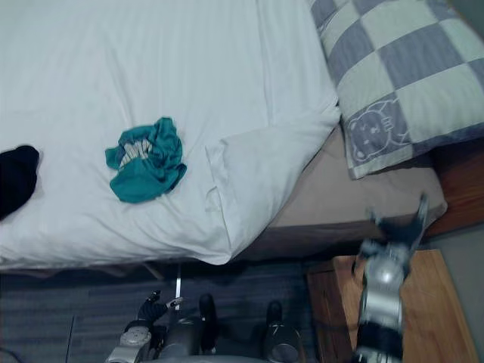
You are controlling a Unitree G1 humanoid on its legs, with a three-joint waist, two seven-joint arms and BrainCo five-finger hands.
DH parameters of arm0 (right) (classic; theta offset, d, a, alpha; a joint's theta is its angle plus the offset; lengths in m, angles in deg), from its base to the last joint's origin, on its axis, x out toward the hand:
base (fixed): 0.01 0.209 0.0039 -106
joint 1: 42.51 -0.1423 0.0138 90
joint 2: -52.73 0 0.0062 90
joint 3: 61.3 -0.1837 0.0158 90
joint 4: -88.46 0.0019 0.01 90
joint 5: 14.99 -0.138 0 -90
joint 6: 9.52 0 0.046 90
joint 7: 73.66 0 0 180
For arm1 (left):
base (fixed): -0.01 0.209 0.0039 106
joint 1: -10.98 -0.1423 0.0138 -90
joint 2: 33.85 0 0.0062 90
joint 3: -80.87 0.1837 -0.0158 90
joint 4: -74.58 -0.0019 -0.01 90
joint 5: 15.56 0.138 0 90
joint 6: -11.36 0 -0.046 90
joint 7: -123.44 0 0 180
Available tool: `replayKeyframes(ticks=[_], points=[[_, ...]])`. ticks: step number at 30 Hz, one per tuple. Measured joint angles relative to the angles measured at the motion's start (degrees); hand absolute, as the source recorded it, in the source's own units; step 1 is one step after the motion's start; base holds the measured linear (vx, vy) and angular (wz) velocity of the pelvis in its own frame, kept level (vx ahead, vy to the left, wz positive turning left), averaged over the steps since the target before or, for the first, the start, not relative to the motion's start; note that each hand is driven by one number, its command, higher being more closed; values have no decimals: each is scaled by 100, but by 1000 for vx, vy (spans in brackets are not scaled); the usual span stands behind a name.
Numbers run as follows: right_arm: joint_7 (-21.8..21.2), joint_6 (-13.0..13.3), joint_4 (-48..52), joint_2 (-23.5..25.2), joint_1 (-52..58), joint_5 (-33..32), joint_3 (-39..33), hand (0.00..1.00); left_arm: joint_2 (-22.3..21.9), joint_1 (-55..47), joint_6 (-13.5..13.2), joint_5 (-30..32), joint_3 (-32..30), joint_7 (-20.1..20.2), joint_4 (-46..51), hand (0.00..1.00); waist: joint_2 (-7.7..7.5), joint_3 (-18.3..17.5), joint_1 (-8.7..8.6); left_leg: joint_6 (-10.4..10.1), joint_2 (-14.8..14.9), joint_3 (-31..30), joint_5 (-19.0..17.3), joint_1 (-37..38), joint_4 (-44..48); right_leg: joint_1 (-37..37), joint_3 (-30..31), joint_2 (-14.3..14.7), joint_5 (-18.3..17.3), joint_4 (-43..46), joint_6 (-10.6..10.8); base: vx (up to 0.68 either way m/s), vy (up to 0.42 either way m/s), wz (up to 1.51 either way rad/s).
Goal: Tidy the bed and pick cloth on bed and put in laundry
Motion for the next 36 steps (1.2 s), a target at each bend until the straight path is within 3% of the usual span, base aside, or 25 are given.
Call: replayKeyframes(ticks=[3,8,11,17,18,27,32,33,36], points=[[-22,68,-39,-898,-1658,306,1090,0,82,100,-19,-8,13,-5,4,0,123,284,41,-1,3,-123,122,-285,-1,-224,-101,21,73,-1,-30,-87,20,18],[-220,173,-784,-1592,-3390,325,2147,0,191,236,-24,-42,30,-14,14,0,266,767,340,-29,28,-347,336,-741,-21,-590,-279,95,160,44,-110,-94,-8,20],[-289,180,-1105,-1602,-3676,277,2522,0,252,290,-19,-146,228,-26,-16,0,331,889,384,-26,-1,-529,508,-1082,-102,-907,-427,89,181,118,-143,-61,-6,31],[-640,177,-2022,-1299,-3643,237,3306,0,195,532,-25,-239,414,-45,-43,0,490,1075,641,-41,-28,-660,673,-1252,-243,-1126,-445,96,184,213,-172,-43,5,10],[-698,177,-2096,-1198,-3614,237,3364,100,196,590,-17,-239,417,-53,-117,0,503,1084,635,-49,-33,-692,723,-1283,-294,-1175,-456,96,176,245,-185,-49,-5,9],[-1002,324,-2542,-1094,-3332,346,3544,100,183,648,-14,-237,629,-150,-181,0,505,1087,600,-120,-10,-738,906,-864,-612,-1073,-436,97,-17,623,-244,-27,-20,2],[-1028,293,-2018,-1193,-2470,404,2819,100,155,524,-9,-233,623,-144,63,0,491,1082,514,-135,-6,-759,1231,-267,-1273,-760,-483,105,-70,623,-248,-12,-25,5],[-1020,298,-1699,-1176,-2050,397,2436,0,136,464,-12,-233,623,-143,169,0,485,1079,441,-131,-14,-774,1327,-143,-1467,-703,-511,101,-87,617,-221,9,-17,9],[-940,317,-1427,-977,-1217,330,1431,0,104,410,-11,-240,574,-138,271,0,440,1041,305,-131,-62,-781,1374,-66,-1557,-647,-531,88,-98,600,-184,34,0,6]])
